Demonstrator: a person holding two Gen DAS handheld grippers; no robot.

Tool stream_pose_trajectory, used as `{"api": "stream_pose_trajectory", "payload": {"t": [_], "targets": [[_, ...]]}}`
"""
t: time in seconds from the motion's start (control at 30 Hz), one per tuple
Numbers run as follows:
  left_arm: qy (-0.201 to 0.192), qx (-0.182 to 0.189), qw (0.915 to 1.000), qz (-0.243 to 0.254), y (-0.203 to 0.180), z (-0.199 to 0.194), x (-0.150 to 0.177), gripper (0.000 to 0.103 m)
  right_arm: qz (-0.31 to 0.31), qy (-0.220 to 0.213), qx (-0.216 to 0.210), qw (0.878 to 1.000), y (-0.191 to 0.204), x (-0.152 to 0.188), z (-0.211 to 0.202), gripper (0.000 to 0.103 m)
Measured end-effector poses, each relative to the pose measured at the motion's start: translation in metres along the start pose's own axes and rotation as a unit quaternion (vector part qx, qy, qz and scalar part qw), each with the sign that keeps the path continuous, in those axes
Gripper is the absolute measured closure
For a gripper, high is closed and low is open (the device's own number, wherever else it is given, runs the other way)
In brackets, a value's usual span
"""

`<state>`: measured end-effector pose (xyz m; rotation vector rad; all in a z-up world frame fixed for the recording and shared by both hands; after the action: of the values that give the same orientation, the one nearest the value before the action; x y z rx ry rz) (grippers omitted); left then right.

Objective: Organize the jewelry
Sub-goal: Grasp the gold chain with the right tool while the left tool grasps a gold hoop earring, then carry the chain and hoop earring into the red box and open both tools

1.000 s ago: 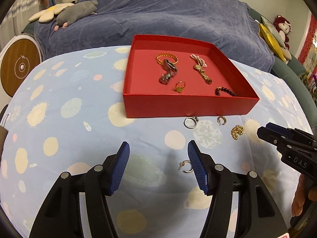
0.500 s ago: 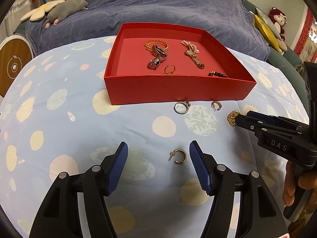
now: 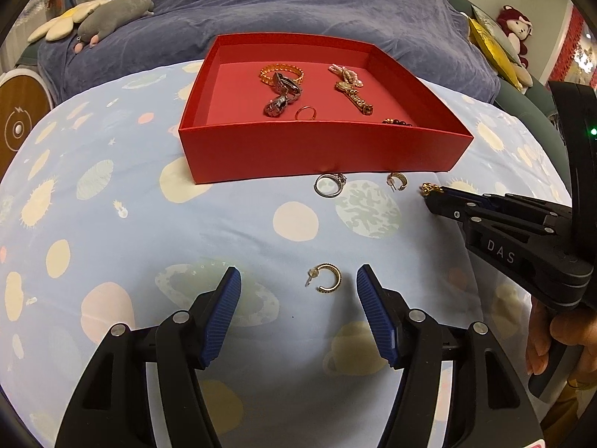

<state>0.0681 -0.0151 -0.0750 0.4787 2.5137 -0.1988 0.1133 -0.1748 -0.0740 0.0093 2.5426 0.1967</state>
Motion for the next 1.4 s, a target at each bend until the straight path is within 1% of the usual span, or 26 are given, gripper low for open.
{"api": "stream_pose_trajectory", "payload": {"t": [0.27,0.4,0.43,0.47,0.53,0.57,0.63,0.7,0.73,0.93,1.07,1.3,1.4], "targets": [[-0.008,-0.006,0.9997,0.022,-0.008,0.002,0.001,0.041,0.011,0.005,-0.012,1.000,-0.008,0.004,-0.009,0.096],[-0.014,-0.010,0.9995,0.028,-0.009,0.004,-0.001,0.048,0.017,0.000,-0.016,1.000,-0.012,0.004,-0.018,0.096],[-0.016,-0.014,0.9993,0.031,-0.010,0.004,-0.001,0.052,0.020,-0.001,-0.018,1.000,-0.012,0.003,-0.020,0.096],[-0.018,-0.018,0.9991,0.034,-0.010,0.005,-0.001,0.055,0.023,0.000,-0.020,1.000,-0.013,0.003,-0.022,0.096],[-0.022,-0.022,0.9988,0.038,-0.011,0.005,-0.002,0.065,0.024,-0.001,-0.023,0.999,-0.013,0.003,-0.025,0.096],[-0.023,-0.022,0.9987,0.039,-0.011,0.005,-0.002,0.067,0.025,-0.001,-0.024,0.999,-0.013,0.003,-0.027,0.096],[-0.025,-0.020,0.9987,0.040,-0.012,0.005,-0.003,0.077,0.026,-0.002,-0.028,0.999,-0.012,0.002,-0.029,0.096],[-0.025,-0.019,0.9986,0.042,-0.013,0.005,-0.002,0.081,0.025,-0.003,-0.030,0.999,-0.011,0.002,-0.031,0.096],[-0.026,-0.019,0.9985,0.045,-0.013,0.005,-0.002,0.086,0.025,-0.003,-0.031,0.999,-0.010,0.002,-0.032,0.096],[-0.025,-0.009,0.9986,0.046,-0.016,0.004,-0.002,0.086,0.028,-0.010,-0.036,0.999,-0.010,0.000,-0.039,0.096],[-0.024,0.004,0.9990,0.038,-0.017,0.002,-0.003,0.086,0.031,-0.020,-0.043,0.998,-0.008,-0.007,-0.047,0.096],[-0.039,0.017,0.9988,0.022,-0.012,-0.012,-0.015,0.086,0.040,-0.059,-0.056,0.996,-0.006,-0.034,-0.073,0.096],[-0.056,0.023,0.9981,0.011,-0.006,-0.025,-0.028,0.086,0.049,-0.076,-0.064,0.994,-0.005,-0.051,-0.083,0.096]]}}
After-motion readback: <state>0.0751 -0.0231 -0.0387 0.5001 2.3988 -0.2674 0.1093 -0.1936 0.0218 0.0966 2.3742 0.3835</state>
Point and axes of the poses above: each gripper's, at about its wrist camera, not at the fingertips, and z roughly the way its jaws point, y to its left, x to its underside, the point moved 6 cm from there along z, roughly the way its jaws point, and after that the axes turned 8 degrees about z, right-handed, at the moved point
